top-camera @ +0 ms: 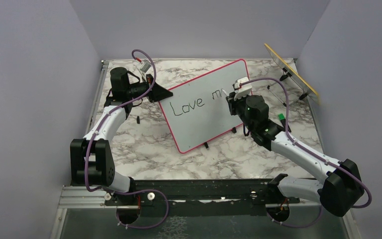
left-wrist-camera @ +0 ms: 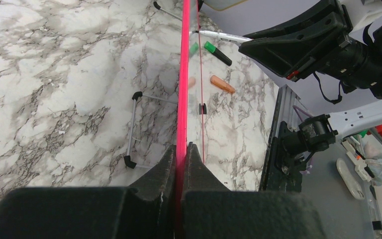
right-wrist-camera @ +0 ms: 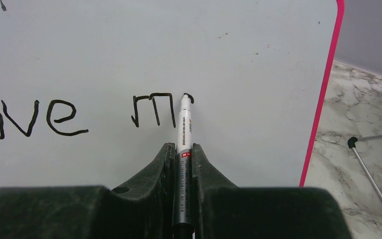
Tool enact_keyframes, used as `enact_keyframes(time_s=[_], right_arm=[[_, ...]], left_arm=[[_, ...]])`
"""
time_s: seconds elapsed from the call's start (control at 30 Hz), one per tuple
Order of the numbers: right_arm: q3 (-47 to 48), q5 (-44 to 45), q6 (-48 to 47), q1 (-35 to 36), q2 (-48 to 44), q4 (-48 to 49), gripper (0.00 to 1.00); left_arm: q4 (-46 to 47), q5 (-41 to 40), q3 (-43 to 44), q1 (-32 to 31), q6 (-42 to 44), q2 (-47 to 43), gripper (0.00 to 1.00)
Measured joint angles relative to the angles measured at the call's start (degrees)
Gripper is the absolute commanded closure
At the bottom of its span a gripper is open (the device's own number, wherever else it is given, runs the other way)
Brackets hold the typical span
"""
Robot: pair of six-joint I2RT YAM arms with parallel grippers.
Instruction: Write a sentence on the whiteboard
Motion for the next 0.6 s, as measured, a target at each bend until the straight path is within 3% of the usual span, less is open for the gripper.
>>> enact_keyframes(time_s=[0.6], right_arm=[[0.09,-1.73,0.11,-0.02,-0.96,-3.58,0.99]], left_arm=[[0.00,0.02,0.02,0.00,-0.02,0.04,1.00]])
